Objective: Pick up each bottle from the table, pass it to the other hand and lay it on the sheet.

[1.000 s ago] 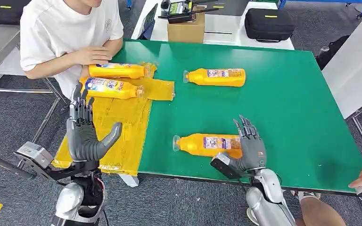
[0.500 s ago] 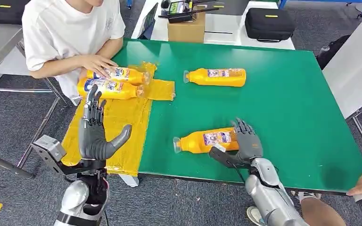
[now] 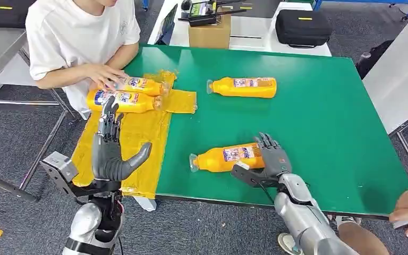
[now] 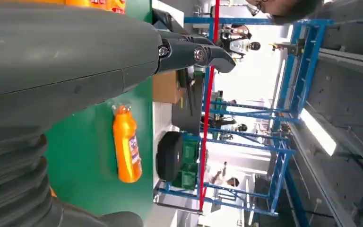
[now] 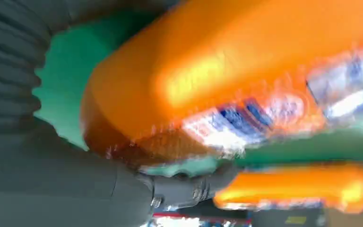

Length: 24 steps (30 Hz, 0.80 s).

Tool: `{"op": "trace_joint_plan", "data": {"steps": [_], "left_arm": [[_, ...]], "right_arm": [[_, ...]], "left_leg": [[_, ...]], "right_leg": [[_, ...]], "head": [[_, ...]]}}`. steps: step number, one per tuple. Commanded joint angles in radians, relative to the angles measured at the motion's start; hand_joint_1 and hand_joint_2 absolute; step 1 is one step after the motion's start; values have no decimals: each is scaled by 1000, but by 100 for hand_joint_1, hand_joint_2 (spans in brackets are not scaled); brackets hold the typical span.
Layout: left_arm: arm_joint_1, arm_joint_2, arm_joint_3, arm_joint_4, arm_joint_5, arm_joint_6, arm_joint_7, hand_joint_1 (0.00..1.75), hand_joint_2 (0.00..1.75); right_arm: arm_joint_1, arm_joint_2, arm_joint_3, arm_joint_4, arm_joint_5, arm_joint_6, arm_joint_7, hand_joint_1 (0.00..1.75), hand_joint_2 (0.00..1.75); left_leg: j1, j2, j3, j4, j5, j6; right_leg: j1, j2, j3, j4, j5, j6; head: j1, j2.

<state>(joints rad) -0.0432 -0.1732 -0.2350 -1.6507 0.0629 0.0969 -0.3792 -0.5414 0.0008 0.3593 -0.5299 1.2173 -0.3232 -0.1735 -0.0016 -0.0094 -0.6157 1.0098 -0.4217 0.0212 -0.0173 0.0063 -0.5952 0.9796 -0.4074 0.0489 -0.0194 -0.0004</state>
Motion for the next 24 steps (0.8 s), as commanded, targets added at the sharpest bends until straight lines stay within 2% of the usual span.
{"op": "trace_joint_plan", "data": {"steps": [1,8,14,20,24], "left_arm": [[-62,20,-14,101,1,-11,-6,0,175],[-64,25,-12,105,5,-12,-12,0,175],[-65,26,-4,116,6,-10,-17,0,175],[-65,24,-2,120,6,-7,-22,0,175],[-64,25,-3,119,7,-7,-28,0,175]], "right_arm": [[-71,-23,76,139,-7,38,-30,175,175],[-90,-35,99,168,2,94,-32,175,175],[-129,-38,138,205,11,225,-12,175,175],[-124,-41,138,204,-4,241,-13,175,175],[-95,-45,101,188,-66,226,-64,175,175]], "left_leg": [[0,-1,2,-1,0,-1],[1,-1,4,-1,-1,-1],[1,-1,6,-1,-1,-2],[1,-2,9,-1,0,-1],[1,-3,10,-2,0,-1]], "right_leg": [[0,-1,3,-1,-1,-1],[1,-2,5,-1,-1,-2],[1,-2,7,-2,-1,-2],[1,-3,9,-2,-1,-2],[1,-4,10,-3,-1,-2]], "head": [[0,0],[0,0],[-1,0],[0,0],[0,0]]}}
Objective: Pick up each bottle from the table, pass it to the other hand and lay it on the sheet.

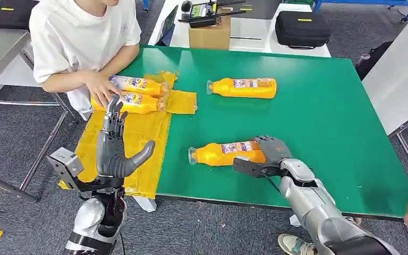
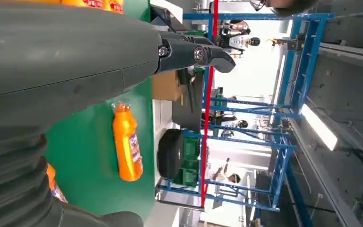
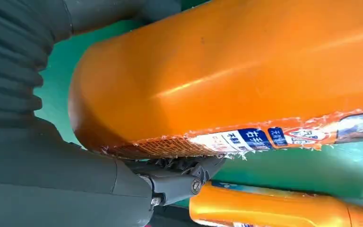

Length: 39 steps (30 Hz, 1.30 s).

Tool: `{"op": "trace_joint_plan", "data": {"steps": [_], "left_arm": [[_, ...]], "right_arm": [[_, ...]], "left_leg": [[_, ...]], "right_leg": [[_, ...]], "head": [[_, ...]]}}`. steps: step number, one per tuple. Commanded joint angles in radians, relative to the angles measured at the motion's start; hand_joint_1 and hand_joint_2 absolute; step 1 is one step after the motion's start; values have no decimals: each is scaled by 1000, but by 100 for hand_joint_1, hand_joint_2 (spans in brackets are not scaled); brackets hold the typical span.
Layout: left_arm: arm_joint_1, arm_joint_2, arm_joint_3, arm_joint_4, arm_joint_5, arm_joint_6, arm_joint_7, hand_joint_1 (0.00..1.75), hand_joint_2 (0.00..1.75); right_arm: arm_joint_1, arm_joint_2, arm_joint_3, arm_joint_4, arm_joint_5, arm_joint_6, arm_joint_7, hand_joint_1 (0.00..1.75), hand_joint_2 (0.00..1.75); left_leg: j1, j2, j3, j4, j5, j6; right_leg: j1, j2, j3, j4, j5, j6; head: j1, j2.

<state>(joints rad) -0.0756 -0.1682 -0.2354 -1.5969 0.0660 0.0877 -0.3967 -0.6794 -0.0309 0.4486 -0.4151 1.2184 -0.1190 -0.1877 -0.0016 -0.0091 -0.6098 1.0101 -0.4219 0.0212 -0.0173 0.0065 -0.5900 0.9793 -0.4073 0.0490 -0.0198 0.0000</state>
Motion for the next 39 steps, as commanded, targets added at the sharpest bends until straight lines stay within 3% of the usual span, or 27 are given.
{"op": "trace_joint_plan", "data": {"steps": [1,5,10,13,16,22,27,33,39], "left_arm": [[-31,20,-3,65,4,3,-11,0,175],[-31,20,-3,65,4,3,-11,0,175],[-6,21,-10,47,15,2,-27,0,175],[56,16,-15,5,19,-4,-28,0,175],[88,8,-28,1,-2,-2,-56,0,175],[149,-1,-92,19,-141,21,-74,0,175],[175,1,-179,55,-68,-62,-106,0,175],[172,3,-177,51,-66,-62,-106,0,175],[146,27,-222,36,-39,-229,-157,0,175]], "right_arm": [[43,-14,12,73,-67,22,-50,175,175],[43,-14,12,73,-67,22,-50,175,175],[158,32,-215,-49,-392,-33,-268,175,175],[323,91,-292,-403,-584,-123,-339,175,175],[459,116,-284,-730,-692,-163,-371,175,175],[569,159,-295,-1011,-799,-255,-421,175,175],[604,202,-308,-1095,-935,-258,-480,175,175],[604,207,-302,-1091,-931,-262,-481,175,175],[609,227,-172,-1054,-1002,-89,-485,175,175]], "left_leg": [[2,-3,5,-2,0,-2],[2,-3,5,-2,-1,-2],[1,-3,4,-2,0,-1],[2,-1,6,-2,-1,-2],[1,2,2,-1,-2,-2],[1,-1,-3,1,-5,-2],[0,-3,-8,-1,-2,-1],[0,-1,-6,-1,-2,-2],[0,-1,-6,-1,-2,-2]], "right_leg": [[2,-5,6,-3,-1,-3],[2,-4,6,-2,-1,-2],[2,-4,6,-3,-1,-2],[2,-1,7,-3,-1,-3],[2,1,3,0,-2,-3],[1,-2,-1,2,-5,-2],[0,-4,-6,0,-2,-1],[0,-3,-5,0,-2,-2],[1,-2,-5,-1,-2,-2]], "head": [[0,0],[0,0],[0,0],[0,0],[0,0],[0,0],[0,0],[0,0],[0,0]]}}
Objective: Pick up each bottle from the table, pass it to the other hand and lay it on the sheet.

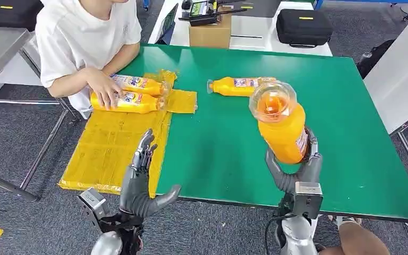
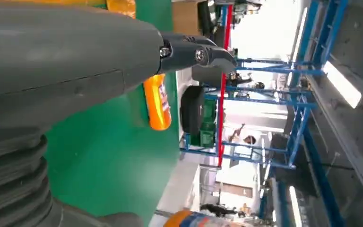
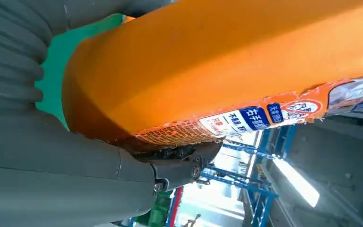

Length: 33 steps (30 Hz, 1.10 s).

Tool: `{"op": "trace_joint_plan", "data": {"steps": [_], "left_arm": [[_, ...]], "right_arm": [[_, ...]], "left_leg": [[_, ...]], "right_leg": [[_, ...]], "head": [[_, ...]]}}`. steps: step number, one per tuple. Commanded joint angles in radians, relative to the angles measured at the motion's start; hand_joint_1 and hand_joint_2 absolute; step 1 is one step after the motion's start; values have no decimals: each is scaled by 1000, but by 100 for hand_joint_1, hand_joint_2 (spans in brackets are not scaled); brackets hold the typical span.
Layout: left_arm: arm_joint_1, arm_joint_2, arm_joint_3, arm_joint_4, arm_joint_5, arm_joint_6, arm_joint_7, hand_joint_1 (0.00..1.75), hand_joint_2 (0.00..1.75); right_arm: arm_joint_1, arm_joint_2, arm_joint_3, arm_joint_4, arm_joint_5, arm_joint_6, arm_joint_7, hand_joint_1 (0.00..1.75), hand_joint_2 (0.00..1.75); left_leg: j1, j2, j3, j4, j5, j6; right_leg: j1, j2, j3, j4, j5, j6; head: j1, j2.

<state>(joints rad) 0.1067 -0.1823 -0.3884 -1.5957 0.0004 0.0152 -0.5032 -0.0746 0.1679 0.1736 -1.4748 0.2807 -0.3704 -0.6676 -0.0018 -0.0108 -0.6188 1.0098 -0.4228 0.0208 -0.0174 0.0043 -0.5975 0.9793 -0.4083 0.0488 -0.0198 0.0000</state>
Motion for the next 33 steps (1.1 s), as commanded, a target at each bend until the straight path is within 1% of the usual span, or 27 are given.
{"op": "trace_joint_plan", "data": {"steps": [1,3,4,5,6,8,9,10,11,12,13,14,15,17,18,19,20,21,22,23,24,25,28,29,30,31,33], "left_arm": [[-44,41,-78,30,18,-193,-65,0,175],[-52,34,-90,24,-3,-224,-82,0,175],[-40,34,-98,7,-15,-241,-93,0,175],[-32,36,-102,1,-12,-254,-93,0,175],[-30,34,-103,3,2,-276,-94,0,175],[-41,25,-101,21,22,-289,-99,0,175],[-48,21,-100,27,36,-294,-97,0,175],[-55,16,-95,31,56,-298,-95,0,175],[-63,14,-91,37,86,-312,-78,0,175],[-71,10,-85,41,99,-310,-74,0,175],[-74,9,-82,43,107,-308,-65,0,175],[-74,9,-82,43,107,-308,-65,0,175],[-74,9,-82,43,107,-308,-65,0,175],[-82,11,-81,43,110,-307,-61,0,175],[-86,11,-82,48,108,-300,-49,0,175],[-92,7,-79,53,97,-280,-46,0,175],[-97,5,-78,60,93,-272,-39,0,175],[-103,2,-77,68,82,-250,-29,0,175],[-113,-2,-78,79,71,-232,-30,0,175],[-117,-2,-78,85,70,-228,-27,0,175],[-124,-6,-73,98,73,-220,-21,0,175],[-125,-9,-69,104,80,-217,-15,0,175],[-125,-9,-66,108,84,-217,-10,0,175],[-125,-9,-64,110,87,-214,-7,9,175],[-125,-10,-61,110,87,-208,-6,159,175],[-125,-9,-61,109,81,-194,-3,175,175],[-125,-12,-55,112,75,-174,2,175,175]], "right_arm": [[3,14,150,24,-50,194,-5,175,175],[10,10,213,65,-47,270,10,175,175],[16,2,288,107,32,298,20,175,175],[16,0,340,147,69,314,27,175,175],[12,-1,384,185,110,299,14,175,175],[-8,14,446,270,133,282,7,175,175],[-21,15,473,298,155,268,7,175,175],[-32,15,496,321,159,269,7,175,175],[-41,16,515,340,159,274,7,175,175],[-46,15,533,350,164,275,3,175,175],[-50,13,546,358,177,267,4,175,175],[-50,13,546,358,177,267,4,175,175],[-50,13,546,358,177,267,4,175,175],[-52,11,558,359,189,263,5,175,175],[-55,11,566,364,195,261,8,175,175],[-57,11,575,369,209,250,14,175,175],[-57,11,580,372,216,245,16,175,175],[-60,10,589,376,221,241,18,175,175],[-63,8,598,381,232,235,20,175,175],[-64,7,602,382,232,236,20,175,175],[-63,7,604,385,230,237,21,175,175],[-62,6,604,386,229,235,22,175,175],[-60,5,603,387,229,234,22,175,175],[-58,5,600,388,227,229,24,175,175],[-55,6,595,388,226,221,26,175,175],[-54,7,591,388,228,211,28,175,175],[-54,4,588,383,229,207,32,175,175]], "left_leg": [[1,3,5,0,-2,-2],[1,2,4,-1,-2,-1],[1,3,5,-1,-2,-2],[2,4,7,-1,-3,-2],[1,3,4,-1,-1,-1],[2,3,5,-2,-2,-2],[2,5,7,-3,-2,-2],[2,5,9,-2,-3,-2],[2,4,5,-2,-2,-2],[2,5,8,-2,-3,-2],[1,3,4,-2,-1,-1],[2,3,5,-1,-2,-2],[1,1,3,-2,-1,-1],[2,1,6,-1,-2,-2],[1,2,4,-1,-1,-1],[2,4,6,-1,-2,-2],[1,2,3,-1,-1,-1],[1,0,5,-2,-1,-2],[1,-1,3,-2,0,-1],[2,0,5,-2,-1,-2],[1,0,3,-2,0,-1],[2,0,5,-2,-1,-2],[1,-1,3,-2,0,-1],[2,-1,6,-2,-2,-2],[1,-1,3,-1,-1,-1],[1,-1,3,-2,0,-1],[2,-1,6,-2,-2,-2]], "right_leg": [[1,1,4,0,-2,-3],[1,1,3,0,-1,-2],[2,2,5,-1,-1,-3],[2,2,7,-1,-2,-3],[1,2,4,-2,-1,-2],[2,2,4,-2,-1,-2],[2,3,6,-3,-1,-3],[2,3,8,-3,-2,-3],[2,3,5,-2,-1,-2],[3,4,7,-2,-1,-3],[1,2,3,-1,-1,-2],[2,1,5,-2,-1,-3],[1,0,3,-1,-1,-2],[2,0,7,-2,-2,-3],[1,1,4,-2,-1,-2],[2,1,6,-2,-1,-3],[1,0,3,-1,-1,-2],[1,-2,5,-1,-2,-3],[1,-2,3,-1,-1,-2],[2,-2,6,-2,-2,-3],[1,-1,3,-1,-1,-2],[2,-2,5,-2,-1,-3],[1,-2,3,-1,-1,-2],[2,-3,6,-2,-2,-3],[1,-2,4,-1,-1,-2],[1,-2,2,-1,-1,-2],[2,-3,7,-2,-2,-3]], "head": [[0,0],[0,0],[0,0],[0,0],[0,0],[0,0],[0,0],[0,0],[0,0],[0,0],[0,0],[0,0],[0,0],[0,0],[0,0],[0,0],[0,0],[0,0],[0,0],[0,0],[0,0],[0,0],[0,0],[0,0],[0,0],[0,0],[0,0]]}}
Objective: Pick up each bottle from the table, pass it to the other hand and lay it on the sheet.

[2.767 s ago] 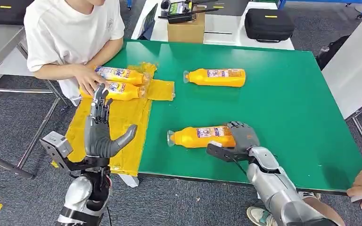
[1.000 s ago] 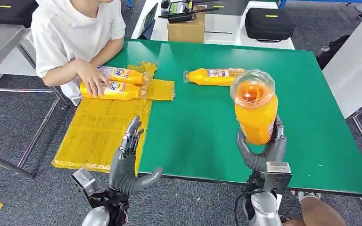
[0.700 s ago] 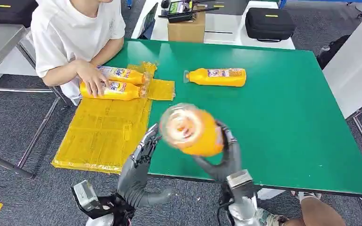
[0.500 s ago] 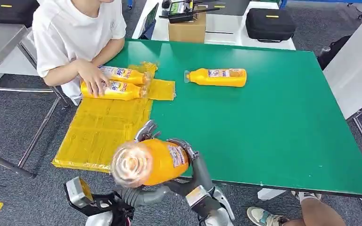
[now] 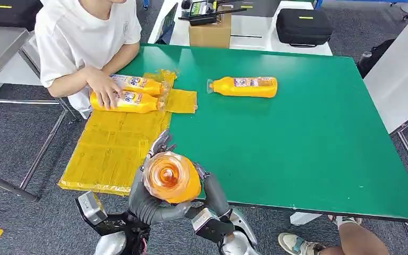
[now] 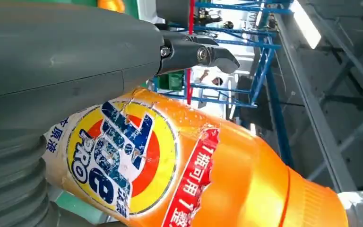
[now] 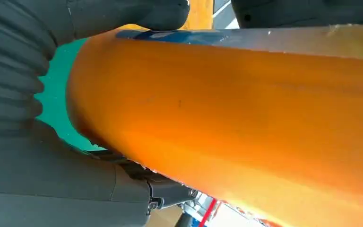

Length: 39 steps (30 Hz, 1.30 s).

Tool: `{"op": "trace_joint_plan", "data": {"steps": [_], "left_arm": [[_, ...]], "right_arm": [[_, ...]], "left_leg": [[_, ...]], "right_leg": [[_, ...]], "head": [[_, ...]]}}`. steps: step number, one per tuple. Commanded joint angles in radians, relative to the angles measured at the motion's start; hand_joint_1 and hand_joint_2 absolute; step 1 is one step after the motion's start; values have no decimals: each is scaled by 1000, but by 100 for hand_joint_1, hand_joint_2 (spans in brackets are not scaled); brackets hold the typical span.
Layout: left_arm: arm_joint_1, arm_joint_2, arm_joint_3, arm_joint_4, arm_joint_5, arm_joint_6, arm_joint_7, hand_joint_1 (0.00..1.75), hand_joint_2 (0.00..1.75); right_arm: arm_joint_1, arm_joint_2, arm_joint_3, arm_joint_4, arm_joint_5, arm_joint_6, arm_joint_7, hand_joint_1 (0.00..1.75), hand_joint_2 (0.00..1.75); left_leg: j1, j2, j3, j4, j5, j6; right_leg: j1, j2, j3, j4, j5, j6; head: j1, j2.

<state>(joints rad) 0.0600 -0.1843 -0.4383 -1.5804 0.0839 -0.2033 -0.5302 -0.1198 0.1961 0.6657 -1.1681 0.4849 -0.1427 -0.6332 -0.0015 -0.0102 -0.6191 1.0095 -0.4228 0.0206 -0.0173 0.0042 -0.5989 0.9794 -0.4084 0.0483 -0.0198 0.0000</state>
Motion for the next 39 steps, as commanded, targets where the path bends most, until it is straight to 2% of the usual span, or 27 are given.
{"op": "trace_joint_plan", "data": {"steps": [1,2,3,7,8,13,14,15,16,18,21,26,30,37,39], "left_arm": [[-80,-11,-3,97,-9,47,31,175,175],[-79,-11,-1,96,-1,47,37,175,175],[-80,-7,0,98,9,41,53,175,175],[-80,-7,0,98,9,41,53,175,175],[-84,1,-8,108,1,38,69,175,175],[-78,17,-18,131,-72,69,116,175,175],[-73,19,-20,134,-101,90,138,175,175],[-65,15,-10,137,-94,92,151,175,175],[-62,16,-7,135,-89,90,158,175,175],[-69,27,5,141,-134,144,197,175,175],[-106,50,27,146,-170,176,200,175,175],[-116,55,42,144,-168,173,202,175,175],[-180,111,90,157,-246,220,220,175,175],[-182,106,104,159,-249,205,226,175,175],[-197,122,110,163,-274,219,232,175,175]], "right_arm": [[-7,-24,93,70,24,-22,0,162,175],[-5,-23,89,64,24,-25,5,119,175],[-3,-25,87,60,28,-31,10,66,175],[-3,-25,87,60,28,-31,10,70,175],[-1,-27,83,57,30,-39,9,175,175],[14,-31,46,28,32,-72,21,175,175],[19,-27,32,26,52,-107,38,141,175],[28,-19,11,24,70,-160,45,2,175],[29,-16,9,32,79,-177,45,0,175],[30,-17,4,53,141,-274,57,0,175],[21,-21,-2,92,168,-356,43,0,175],[18,-24,-2,101,163,-360,40,0,175],[13,-26,-43,113,123,-404,9,0,175],[10,-26,-46,121,117,-404,1,0,175],[13,-21,-65,123,97,-412,-3,0,175]], "left_leg": [[1,-1,3,-1,-1,-1],[1,-2,4,-1,-1,-1],[1,-1,2,-1,0,-1],[1,-1,4,-1,-1,-1],[1,-1,3,-1,-1,-1],[1,-1,4,-1,-1,-1],[1,-1,6,-1,-2,-1],[0,0,2,-1,0,-1],[1,0,6,-2,-2,-2],[1,0,6,-1,-2,-1],[0,1,4,-1,-1,-1],[1,1,4,-1,-1,-1],[1,0,5,-2,-1,-2],[0,1,3,-1,0,-1],[1,0,6,-1,-2,-2]], "right_leg": [[1,-2,4,-1,-1,-1],[1,-3,5,-1,-2,-2],[1,-2,3,-1,-1,-1],[1,-2,5,-1,-1,-2],[1,-2,4,-2,-1,-2],[1,-2,5,-1,-2,-2],[1,-2,7,-2,-2,-2],[0,-1,3,-1,-1,-1],[1,-1,7,-2,-2,-2],[1,-1,6,-1,-2,-2],[0,0,4,-1,-1,-2],[1,0,5,-1,-1,-2],[2,-1,6,-2,-1,-3],[1,0,3,-1,-1,-2],[2,-1,7,-1,-2,-3]], "head": [[0,0],[0,0],[0,0],[0,0],[0,0],[0,0],[0,0],[0,0],[0,0],[0,0],[0,0],[0,0],[0,0],[0,0],[0,0]]}}
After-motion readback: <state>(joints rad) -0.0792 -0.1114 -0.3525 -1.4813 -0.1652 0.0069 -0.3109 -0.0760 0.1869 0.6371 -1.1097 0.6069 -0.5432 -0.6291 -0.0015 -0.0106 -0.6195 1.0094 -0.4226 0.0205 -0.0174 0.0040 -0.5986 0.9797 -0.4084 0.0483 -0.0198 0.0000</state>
